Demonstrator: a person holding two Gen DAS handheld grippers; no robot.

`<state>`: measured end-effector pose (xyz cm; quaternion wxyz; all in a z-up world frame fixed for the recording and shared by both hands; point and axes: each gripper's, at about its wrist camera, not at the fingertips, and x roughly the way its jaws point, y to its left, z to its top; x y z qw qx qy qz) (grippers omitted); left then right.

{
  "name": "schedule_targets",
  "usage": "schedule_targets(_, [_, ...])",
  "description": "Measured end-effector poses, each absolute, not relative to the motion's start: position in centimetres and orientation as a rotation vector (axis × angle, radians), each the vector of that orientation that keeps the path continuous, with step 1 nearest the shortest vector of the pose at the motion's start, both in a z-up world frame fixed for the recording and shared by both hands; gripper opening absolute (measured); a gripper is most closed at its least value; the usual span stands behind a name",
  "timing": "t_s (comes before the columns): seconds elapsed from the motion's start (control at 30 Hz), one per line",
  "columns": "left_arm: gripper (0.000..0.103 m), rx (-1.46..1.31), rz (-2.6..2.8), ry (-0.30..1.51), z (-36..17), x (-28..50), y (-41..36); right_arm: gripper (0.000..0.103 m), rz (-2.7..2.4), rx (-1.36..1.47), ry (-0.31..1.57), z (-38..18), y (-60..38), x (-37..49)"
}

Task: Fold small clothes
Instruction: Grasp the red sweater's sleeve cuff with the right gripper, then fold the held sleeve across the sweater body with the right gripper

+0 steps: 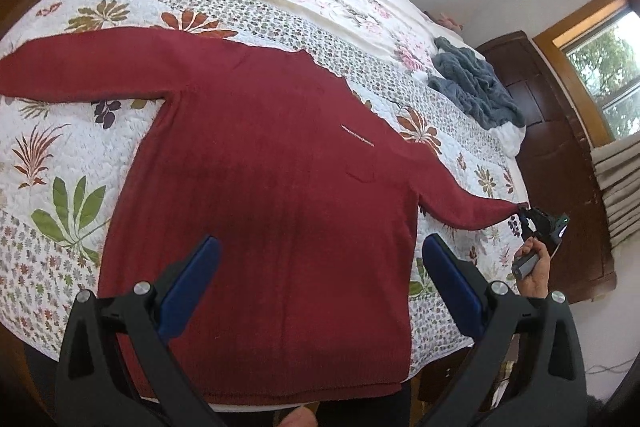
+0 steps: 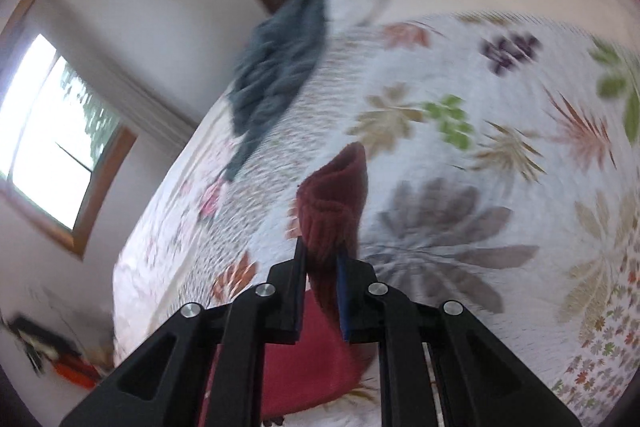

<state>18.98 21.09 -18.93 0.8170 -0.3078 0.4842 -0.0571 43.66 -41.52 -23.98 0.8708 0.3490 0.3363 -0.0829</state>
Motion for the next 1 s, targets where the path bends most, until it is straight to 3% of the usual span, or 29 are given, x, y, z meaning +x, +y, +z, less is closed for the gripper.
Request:
schedule_targets(0.57, [0.100,-0.647,-0.178,0.964,-18.4,22.9,22.5,0.013,0.080,0.272,0.744,-20.7,-18.8,46.5])
schedule_targets(0.77, [0.100,-0.620,-0.216,0.930,-18.5,25.4,22.0,0.013,0.150,0.164,0.804,-23.7,-11.2,47.3])
schedule_targets(1.0, [0.100,-0.680,-0.327,1.016,-21.2,30.6,20.3,0.013,0.209,-0.011,0.896,-30.0,-3.5,47.3])
